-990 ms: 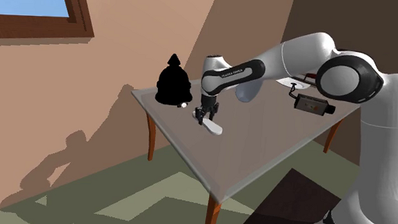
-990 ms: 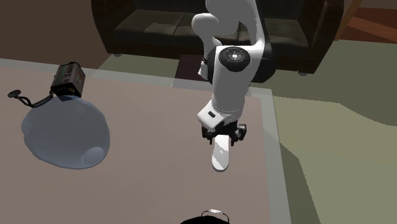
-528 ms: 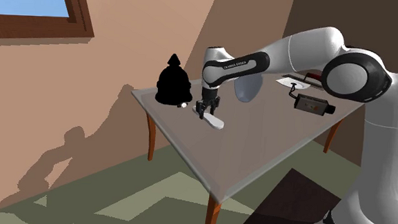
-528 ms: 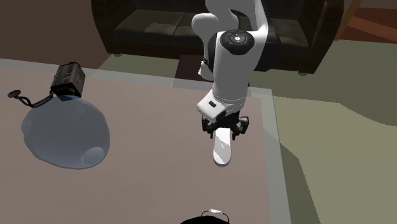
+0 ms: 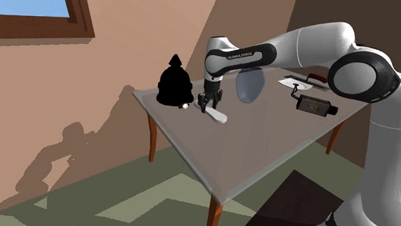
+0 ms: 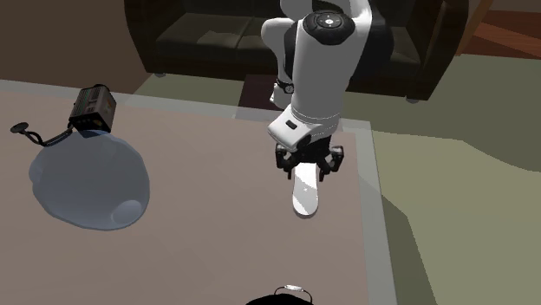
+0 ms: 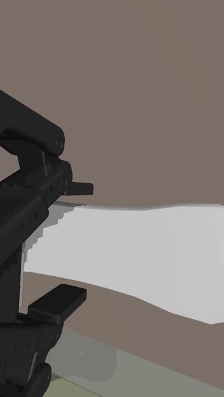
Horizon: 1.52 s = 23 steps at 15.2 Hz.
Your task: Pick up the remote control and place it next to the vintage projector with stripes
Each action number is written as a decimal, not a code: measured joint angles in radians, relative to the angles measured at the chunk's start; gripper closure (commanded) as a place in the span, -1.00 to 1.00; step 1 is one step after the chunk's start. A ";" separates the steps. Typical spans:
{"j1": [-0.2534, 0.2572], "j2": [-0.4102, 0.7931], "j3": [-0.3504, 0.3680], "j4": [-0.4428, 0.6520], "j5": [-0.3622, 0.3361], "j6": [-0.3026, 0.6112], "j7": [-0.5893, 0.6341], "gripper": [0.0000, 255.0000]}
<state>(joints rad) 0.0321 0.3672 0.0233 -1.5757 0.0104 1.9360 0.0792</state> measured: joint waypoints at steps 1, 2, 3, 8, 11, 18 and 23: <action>0.000 -0.004 0.000 0.007 0.000 -0.011 0.000 1.00; -0.001 -0.007 0.000 0.017 0.000 -0.025 -0.001 1.00; 0.000 -0.010 0.000 0.028 0.000 -0.037 0.000 1.00; 0.000 -0.017 0.000 0.081 0.000 -0.098 0.002 1.00; 0.001 -0.022 0.001 0.117 0.000 -0.139 0.004 1.00; -0.005 -0.028 -0.002 0.188 0.001 -0.216 -0.004 1.00; -0.062 -0.130 -0.031 0.051 0.009 -0.183 -0.090 1.00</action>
<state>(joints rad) -0.0296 0.2374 -0.0079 -1.5245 0.0192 1.7533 -0.0108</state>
